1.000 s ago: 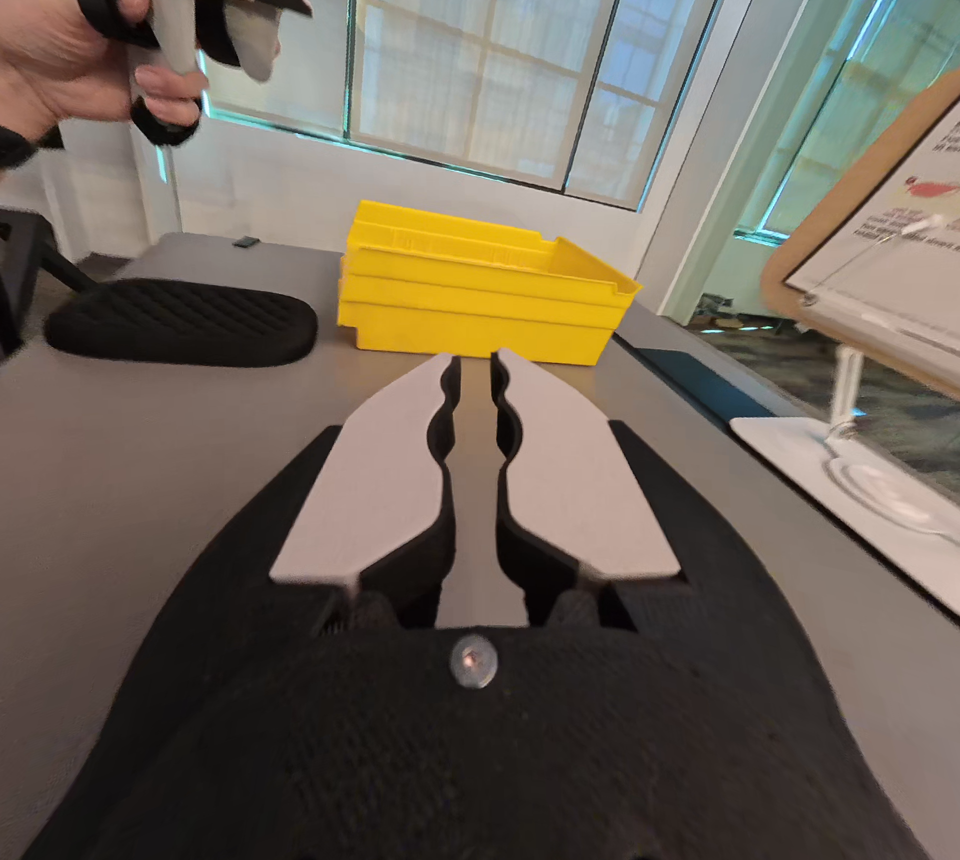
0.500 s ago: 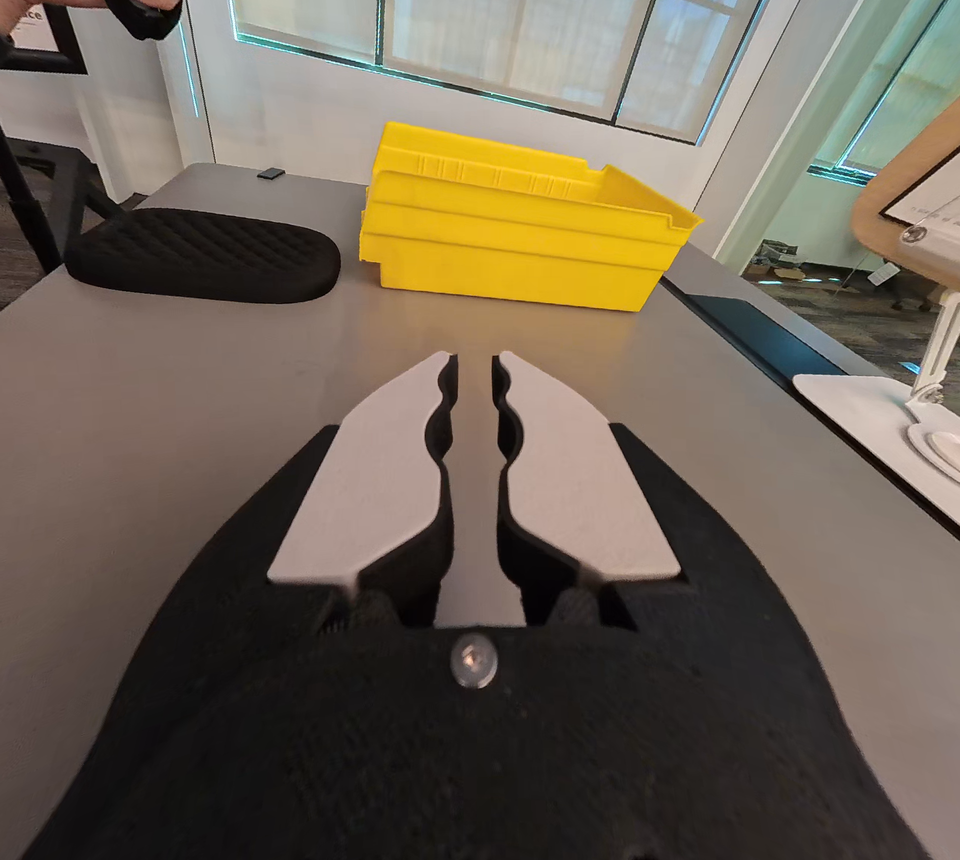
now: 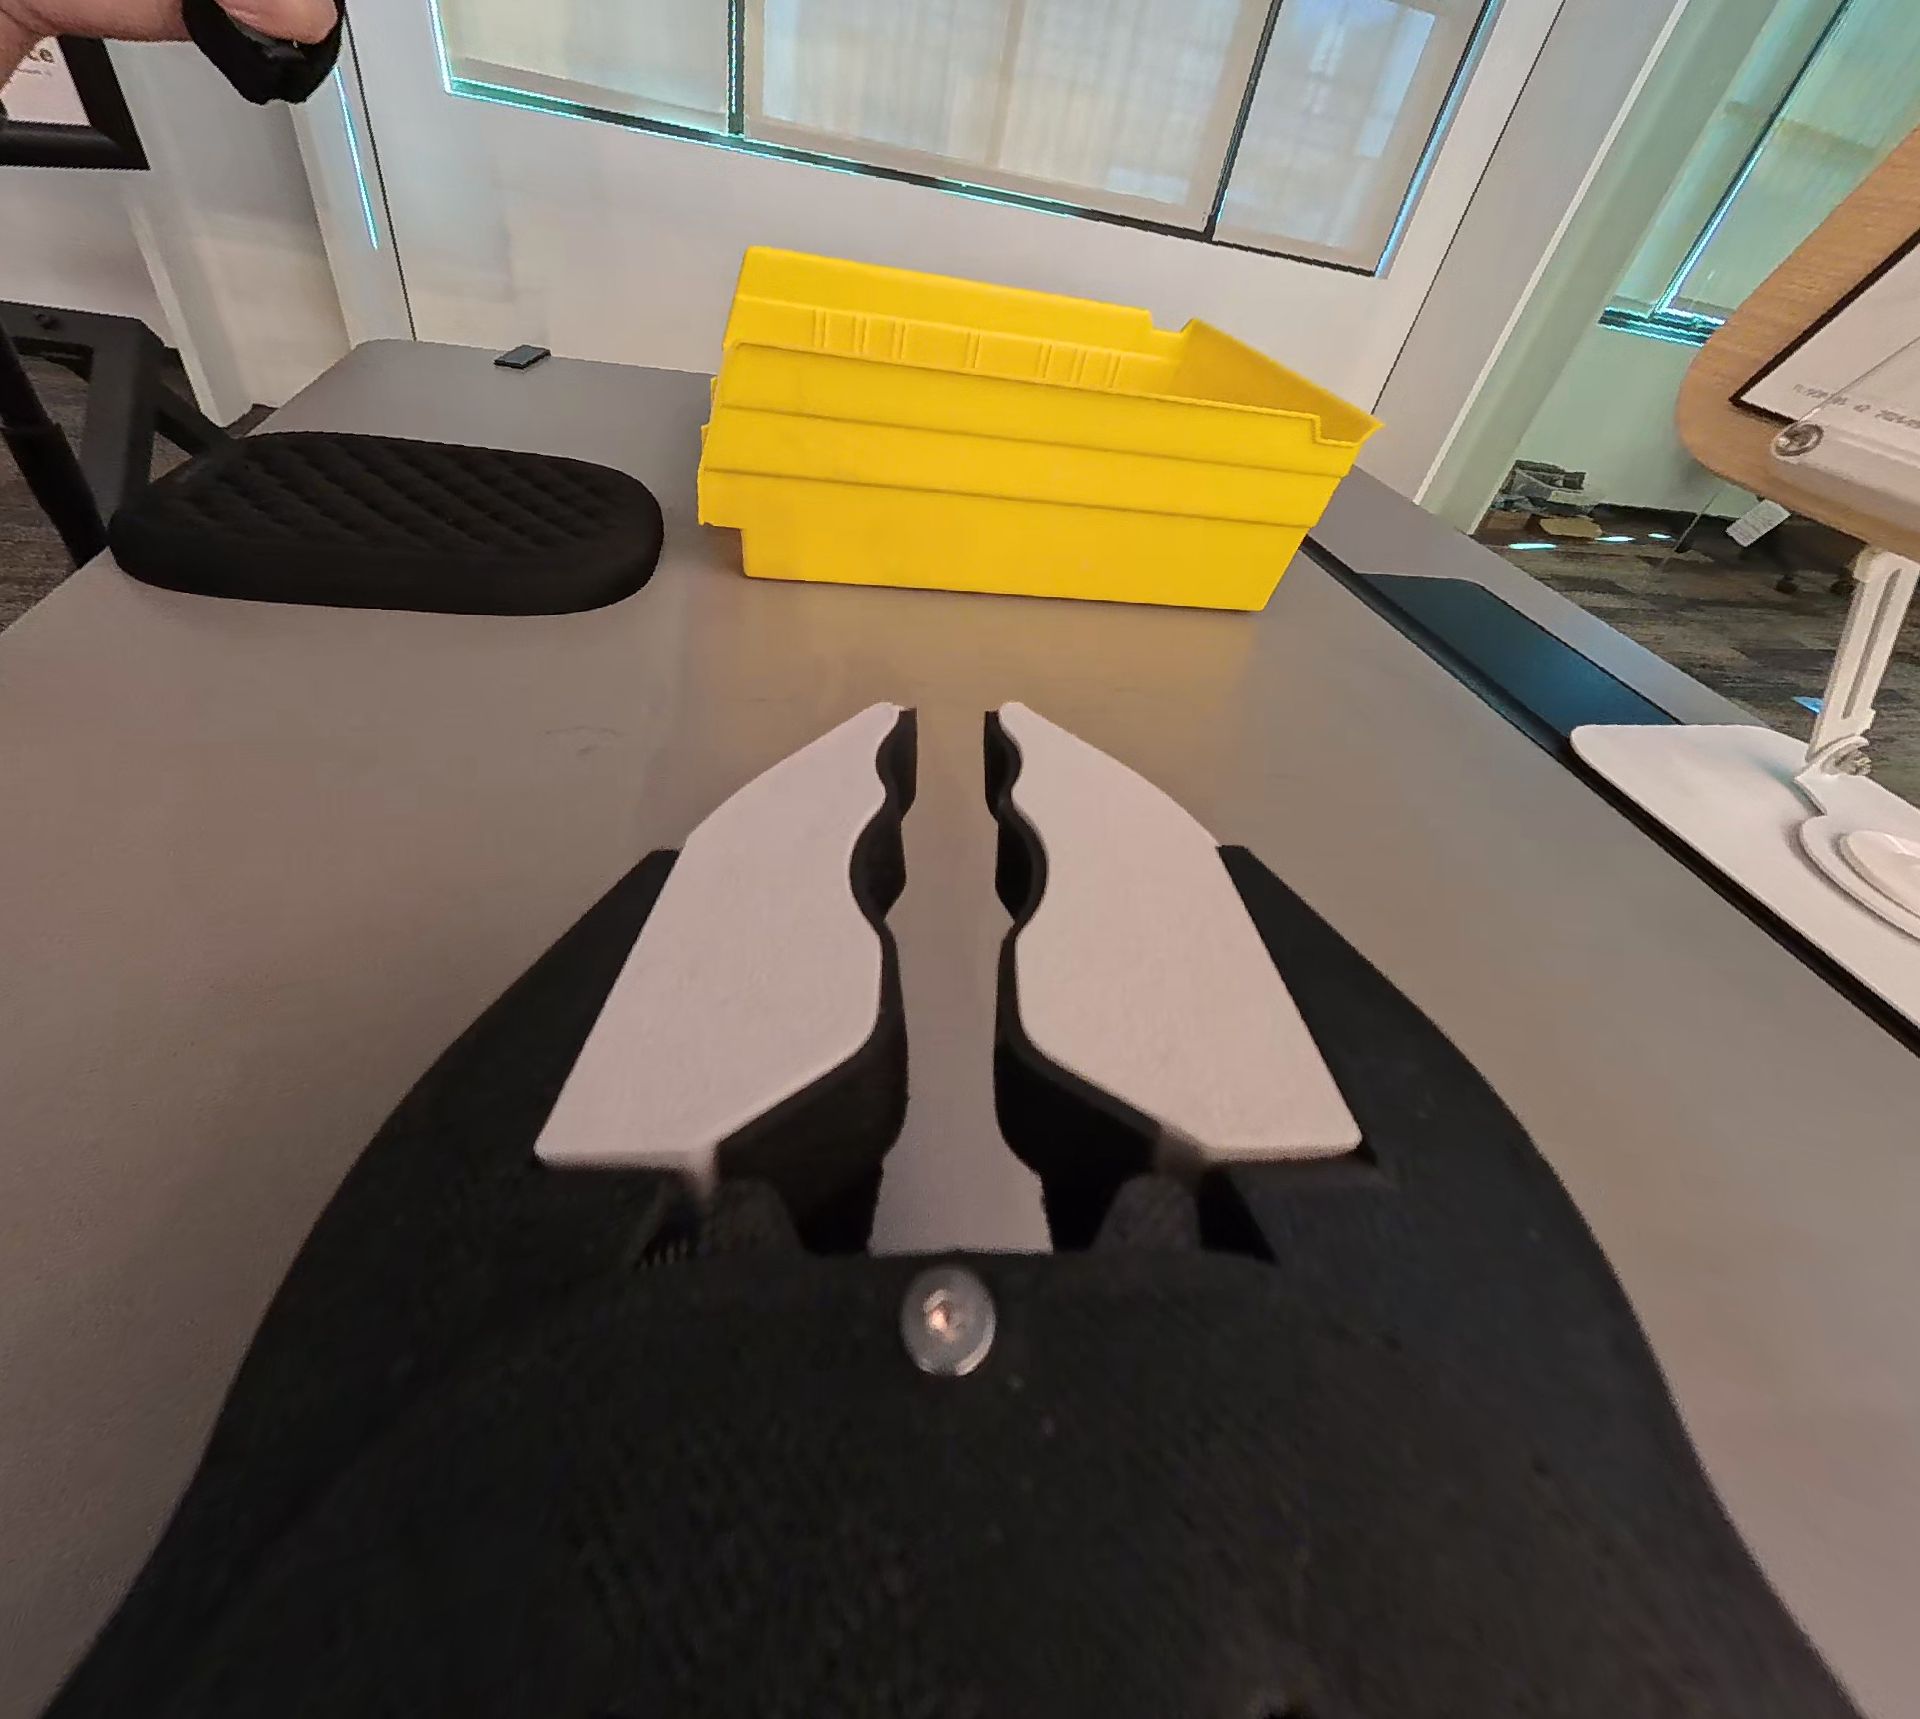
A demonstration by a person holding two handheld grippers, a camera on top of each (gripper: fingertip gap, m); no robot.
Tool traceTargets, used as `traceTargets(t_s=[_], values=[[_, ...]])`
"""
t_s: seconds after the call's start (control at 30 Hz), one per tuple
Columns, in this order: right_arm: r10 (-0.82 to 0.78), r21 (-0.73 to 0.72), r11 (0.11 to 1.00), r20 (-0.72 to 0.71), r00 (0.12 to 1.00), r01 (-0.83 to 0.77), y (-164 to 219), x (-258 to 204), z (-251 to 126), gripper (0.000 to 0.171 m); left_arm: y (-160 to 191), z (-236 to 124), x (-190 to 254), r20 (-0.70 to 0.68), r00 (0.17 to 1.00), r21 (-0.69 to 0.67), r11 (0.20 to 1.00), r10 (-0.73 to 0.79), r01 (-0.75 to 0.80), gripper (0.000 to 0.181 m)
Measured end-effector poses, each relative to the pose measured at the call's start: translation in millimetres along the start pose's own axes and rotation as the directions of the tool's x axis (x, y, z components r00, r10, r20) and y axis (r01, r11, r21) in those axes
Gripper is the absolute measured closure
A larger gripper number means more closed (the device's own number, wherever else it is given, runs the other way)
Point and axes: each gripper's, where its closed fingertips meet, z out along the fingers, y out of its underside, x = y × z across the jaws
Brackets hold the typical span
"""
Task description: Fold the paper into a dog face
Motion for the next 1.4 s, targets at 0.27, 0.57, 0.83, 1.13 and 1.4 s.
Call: traceTargets(t_s=[0.27,0.57,0.83,1.13,1.4], values=[[0.007,-0.038,0.999,0.010,1.000,-0.006,7,-2,4,0.158,3,3,-1,0.001,1.000,-0.007,1.000,-0.013,0.013,0.143],[0.038,-0.045,0.998,-0.002,0.999,-0.038,10,1,6,0.158,8,24,0,-0.030,0.998,-0.015,0.999,-0.050,0.050,0.144],[0.044,-0.045,0.998,0.010,0.999,-0.043,9,-1,7,0.156,12,54,10,-0.091,0.994,-0.027,0.998,-0.062,0.059,0.144],[0.035,-0.026,0.999,0.010,0.999,-0.035,1,-1,3,0.153,21,95,21,-0.167,0.980,-0.050,0.994,-0.106,0.099,0.146],[0.096,-0.036,0.995,0.023,0.995,-0.095,5,1,4,0.149,20,107,27,-0.177,0.981,-0.054,0.996,-0.081,0.073,0.146]])
